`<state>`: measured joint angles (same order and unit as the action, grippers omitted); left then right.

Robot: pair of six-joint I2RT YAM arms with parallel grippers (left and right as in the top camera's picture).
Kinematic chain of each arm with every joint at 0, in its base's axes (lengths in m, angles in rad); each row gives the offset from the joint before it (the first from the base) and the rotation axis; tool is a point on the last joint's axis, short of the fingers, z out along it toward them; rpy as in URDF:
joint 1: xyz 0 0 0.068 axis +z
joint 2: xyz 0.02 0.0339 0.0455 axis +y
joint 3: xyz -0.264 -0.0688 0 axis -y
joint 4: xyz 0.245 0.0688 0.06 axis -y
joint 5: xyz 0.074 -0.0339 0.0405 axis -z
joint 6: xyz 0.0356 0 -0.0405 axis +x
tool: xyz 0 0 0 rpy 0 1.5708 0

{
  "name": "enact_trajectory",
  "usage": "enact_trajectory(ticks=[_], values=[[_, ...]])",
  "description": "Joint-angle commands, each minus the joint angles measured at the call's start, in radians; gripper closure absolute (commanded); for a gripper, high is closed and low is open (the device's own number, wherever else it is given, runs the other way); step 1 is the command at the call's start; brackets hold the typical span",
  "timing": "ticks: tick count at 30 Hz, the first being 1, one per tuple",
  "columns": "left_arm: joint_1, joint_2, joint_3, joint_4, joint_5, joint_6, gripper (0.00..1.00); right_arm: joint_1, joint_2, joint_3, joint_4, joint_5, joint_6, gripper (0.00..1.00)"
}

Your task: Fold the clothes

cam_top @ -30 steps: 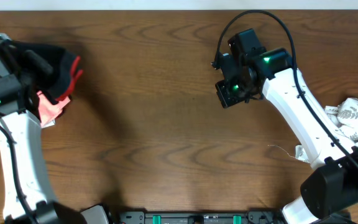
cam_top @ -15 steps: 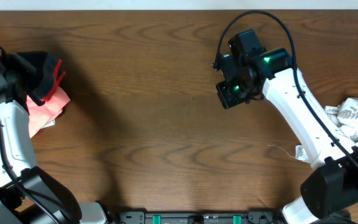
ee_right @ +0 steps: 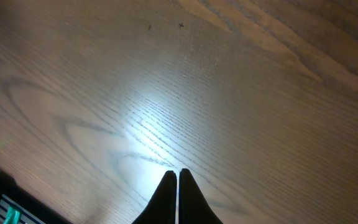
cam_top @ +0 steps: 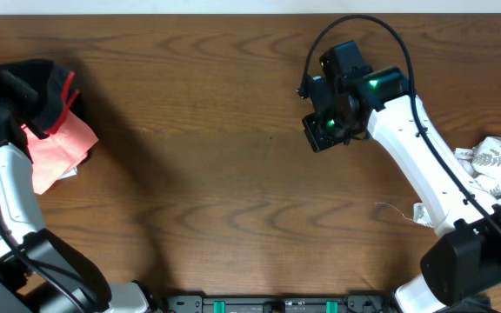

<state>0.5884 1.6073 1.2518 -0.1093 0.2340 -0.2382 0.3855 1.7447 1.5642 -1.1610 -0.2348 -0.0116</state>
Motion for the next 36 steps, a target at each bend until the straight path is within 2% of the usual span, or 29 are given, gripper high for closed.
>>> enact_trajectory(ticks=[1, 7, 9, 12, 13, 14, 16, 32, 36], values=[[0.015, 0.03, 0.024, -0.023, 0.012, 0.017, 0.94, -0.006, -0.012, 0.011, -0.002, 0.0, -0.012, 0.97], [0.06, 0.042, 0.024, -0.108, -0.135, 0.017, 0.94, -0.006, -0.012, 0.011, -0.002, 0.0, -0.013, 0.97], [0.084, 0.042, 0.024, -0.122, -0.142, 0.016, 0.92, -0.006, -0.012, 0.011, -0.003, 0.0, -0.013, 0.97], [0.11, 0.042, 0.024, -0.134, -0.142, 0.016, 0.7, -0.006, -0.012, 0.011, -0.003, 0.0, -0.012, 0.97], [0.116, 0.042, 0.024, -0.133, -0.141, 0.016, 0.57, -0.006, -0.012, 0.011, -0.002, 0.0, -0.012, 0.97], [0.119, 0.042, 0.024, -0.133, -0.141, 0.016, 0.5, -0.006, -0.012, 0.011, -0.002, 0.0, -0.012, 0.97], [0.12, 0.042, 0.024, -0.134, -0.141, 0.016, 0.38, -0.006, -0.012, 0.011, -0.002, 0.0, -0.012, 0.97], [0.119, 0.042, 0.022, -0.165, -0.111, 0.012, 0.35, -0.006, -0.012, 0.01, 0.0, 0.0, -0.012, 0.96], [0.119, 0.042, 0.022, -0.204, -0.111, -0.031, 0.31, -0.006, -0.012, 0.01, 0.003, -0.001, -0.012, 0.96]])
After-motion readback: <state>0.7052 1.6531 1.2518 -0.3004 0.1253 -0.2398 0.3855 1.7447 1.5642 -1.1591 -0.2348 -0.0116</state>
